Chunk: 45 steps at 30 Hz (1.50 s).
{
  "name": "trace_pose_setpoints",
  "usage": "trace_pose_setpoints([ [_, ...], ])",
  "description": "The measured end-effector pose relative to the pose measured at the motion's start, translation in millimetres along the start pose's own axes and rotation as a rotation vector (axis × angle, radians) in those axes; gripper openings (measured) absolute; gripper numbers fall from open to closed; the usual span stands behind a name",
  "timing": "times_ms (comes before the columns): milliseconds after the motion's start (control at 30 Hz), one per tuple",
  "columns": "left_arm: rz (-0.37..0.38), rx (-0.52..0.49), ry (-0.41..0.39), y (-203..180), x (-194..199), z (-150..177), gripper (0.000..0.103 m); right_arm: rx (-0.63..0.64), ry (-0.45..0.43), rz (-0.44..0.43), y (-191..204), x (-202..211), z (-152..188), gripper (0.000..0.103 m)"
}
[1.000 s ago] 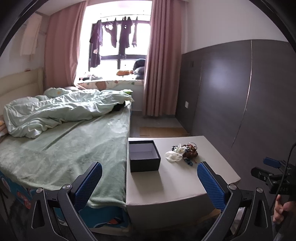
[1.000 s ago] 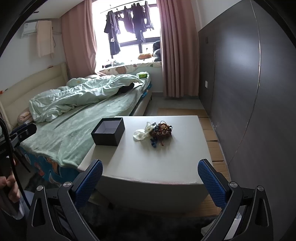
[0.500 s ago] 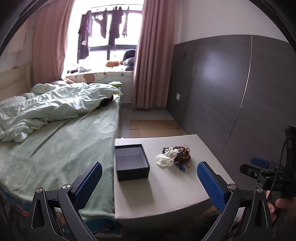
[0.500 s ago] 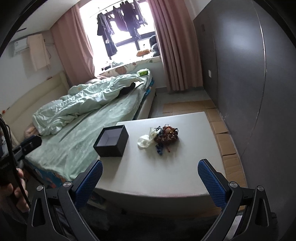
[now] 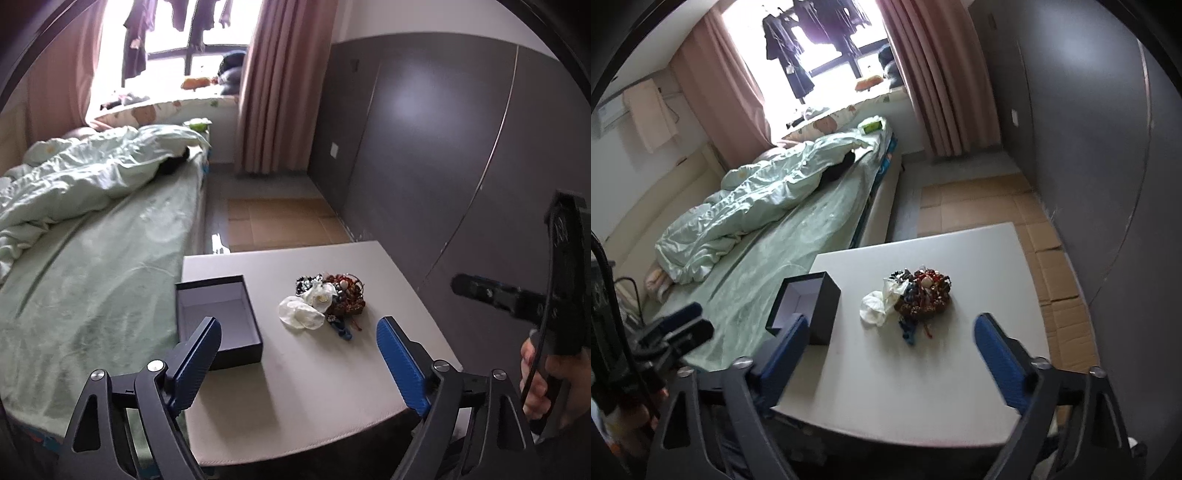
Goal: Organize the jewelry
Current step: 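Move the right tool to the jewelry pile and close on a bracelet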
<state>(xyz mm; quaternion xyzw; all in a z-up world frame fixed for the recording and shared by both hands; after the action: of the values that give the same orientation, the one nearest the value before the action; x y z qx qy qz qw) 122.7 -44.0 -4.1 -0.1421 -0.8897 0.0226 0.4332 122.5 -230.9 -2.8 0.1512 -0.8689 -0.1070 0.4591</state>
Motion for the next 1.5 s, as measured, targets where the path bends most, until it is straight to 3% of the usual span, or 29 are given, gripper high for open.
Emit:
trace_pose_setpoints([
  [233,0.033,0.015,0.122,0.1,-50.8,-27.8,0.077,-0.036,0.118,-0.030,-11.3,-43.9,-33.0,0.087],
  [333,0.048,0.007,0.172,-0.8,-71.7,-39.7,0.075,-0.054,0.158,-0.038,-17.9,-63.7,-46.1,0.081],
  [533,0.081,0.014,0.259,4.9,-120.3,-56.1,0.075,-0.084,0.180,-0.081,-36.6,-97.6,-52.7,0.077],
  [667,0.120,0.025,0.299,7.3,-149.3,-57.4,0.075,-0.134,0.243,-0.059,-49.8,-125.7,-49.1,0.064],
  [833,0.150,0.053,0.356,11.6,-179.4,-48.5,0.074,-0.146,0.259,-0.058,-58.4,-142.9,-54.3,0.064],
  [967,0.140,0.015,0.385,7.1,-196.0,-42.4,0.070,-0.143,0.285,-0.065,-63.8,-159.3,-53.2,0.063],
  [1100,0.079,-0.051,0.398,0.5,-210.1,-37.3,0.050,-0.132,0.309,-0.064,-67.6,-174.0,-52.4,0.060],
  [1167,0.070,-0.080,0.394,-3.4,-212.1,-36.7,0.046,-0.131,0.318,-0.059,-69.5,-179.9,-52.8,0.056],
  [1300,0.069,-0.094,0.403,-3.0,-218.0,-34.8,0.013,-0.120,0.317,-0.062,-69.2,-184.7,-54.3,0.055],
  [1367,0.082,-0.087,0.405,-0.4,-219.9,-35.5,0.005,-0.108,0.317,-0.064,-67.3,-185.8,-54.2,0.054],
  [1467,0.085,-0.089,0.383,0.6,-214.1,-39.4,0.001,-0.090,0.328,-0.066,-63.1,-190.0,-53.0,0.041],
  [1500,0.086,-0.092,0.371,0.2,-210.5,-41.0,0.001,-0.085,0.333,-0.065,-62.2,-191.7,-52.6,0.027],
])
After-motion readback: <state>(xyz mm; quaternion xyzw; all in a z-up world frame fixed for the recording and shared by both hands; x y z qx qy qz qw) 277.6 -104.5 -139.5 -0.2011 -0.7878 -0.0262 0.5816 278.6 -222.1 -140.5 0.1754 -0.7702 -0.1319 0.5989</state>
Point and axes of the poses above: each gripper's, at about its wrist camera, not at the fingertips, and x roughly against the way its jaws point, y to its left, z to its underside, the point moved 1 cm from there along -x, roughly the way its jaws point, and after that the axes turned 8 degrees about y, right-handed, at the moved point
